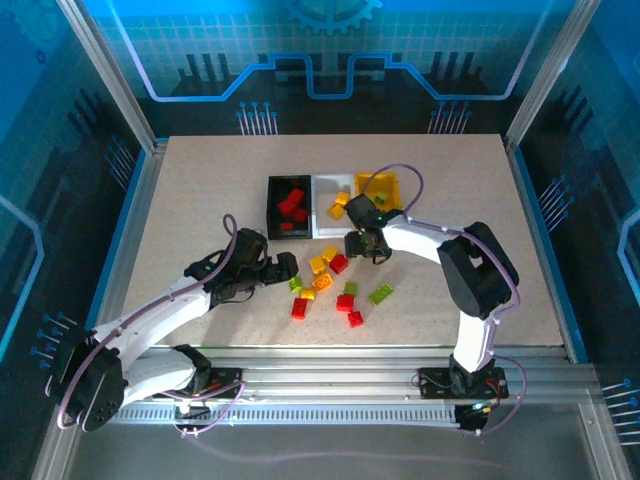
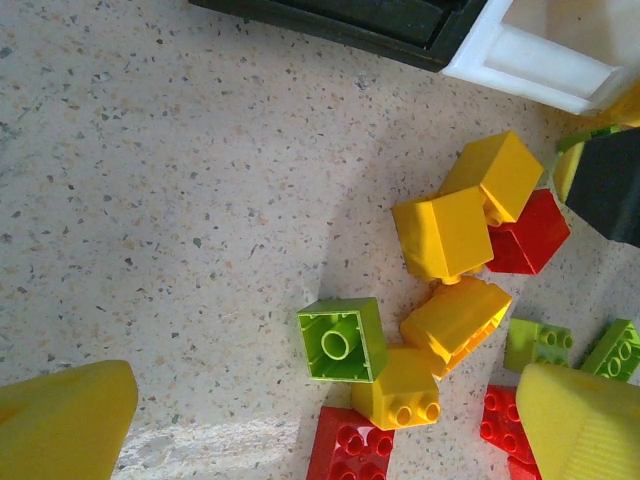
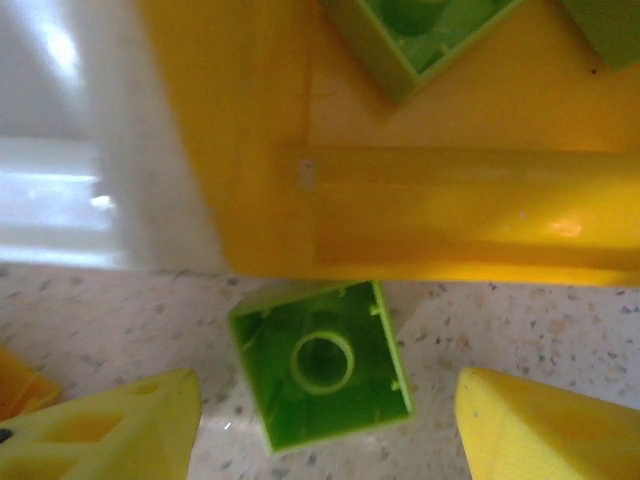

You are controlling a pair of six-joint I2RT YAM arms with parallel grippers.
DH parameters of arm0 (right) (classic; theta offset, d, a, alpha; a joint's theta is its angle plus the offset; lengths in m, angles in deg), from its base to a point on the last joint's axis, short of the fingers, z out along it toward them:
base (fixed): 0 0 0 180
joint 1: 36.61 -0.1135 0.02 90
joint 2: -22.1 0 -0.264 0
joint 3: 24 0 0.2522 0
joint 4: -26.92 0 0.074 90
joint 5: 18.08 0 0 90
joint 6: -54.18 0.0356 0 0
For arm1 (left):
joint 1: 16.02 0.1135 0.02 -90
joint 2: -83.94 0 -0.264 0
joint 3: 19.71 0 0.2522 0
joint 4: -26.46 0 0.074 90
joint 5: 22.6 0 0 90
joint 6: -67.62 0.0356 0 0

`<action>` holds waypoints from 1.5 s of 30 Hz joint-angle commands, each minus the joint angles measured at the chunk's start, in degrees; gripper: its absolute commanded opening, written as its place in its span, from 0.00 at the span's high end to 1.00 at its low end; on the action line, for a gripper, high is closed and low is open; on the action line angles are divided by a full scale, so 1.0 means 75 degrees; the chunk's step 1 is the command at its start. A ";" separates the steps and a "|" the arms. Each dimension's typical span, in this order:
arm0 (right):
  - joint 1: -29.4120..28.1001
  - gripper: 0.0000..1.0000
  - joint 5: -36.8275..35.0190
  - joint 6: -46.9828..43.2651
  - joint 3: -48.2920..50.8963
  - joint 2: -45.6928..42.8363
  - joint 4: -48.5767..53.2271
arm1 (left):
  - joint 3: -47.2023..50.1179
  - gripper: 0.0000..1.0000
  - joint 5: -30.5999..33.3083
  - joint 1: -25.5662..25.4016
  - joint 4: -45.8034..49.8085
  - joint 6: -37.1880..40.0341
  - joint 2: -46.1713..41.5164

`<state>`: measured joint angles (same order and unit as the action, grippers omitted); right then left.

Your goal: Sort the legos into containers by color

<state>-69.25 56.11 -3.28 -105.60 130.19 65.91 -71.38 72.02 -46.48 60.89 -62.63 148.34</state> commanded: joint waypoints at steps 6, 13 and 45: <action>0.0146 0.41 -0.0294 0.0070 -0.0308 0.0480 -0.0345 | 0.0063 0.01 -0.0071 0.0072 0.0080 -0.0082 -0.0047; 0.0112 0.60 -0.0136 -0.0036 -0.0215 0.0411 -0.0424 | 0.0048 0.01 -0.0121 0.0072 0.0031 -0.0094 0.0143; 0.1329 0.66 -0.0270 0.0045 -0.4243 0.1366 0.2307 | 0.0461 0.01 -0.0294 0.0155 -0.0359 -0.0226 0.0134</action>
<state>-59.46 55.26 -4.33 -133.13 137.71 77.67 -68.81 70.90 -45.82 58.71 -63.05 150.33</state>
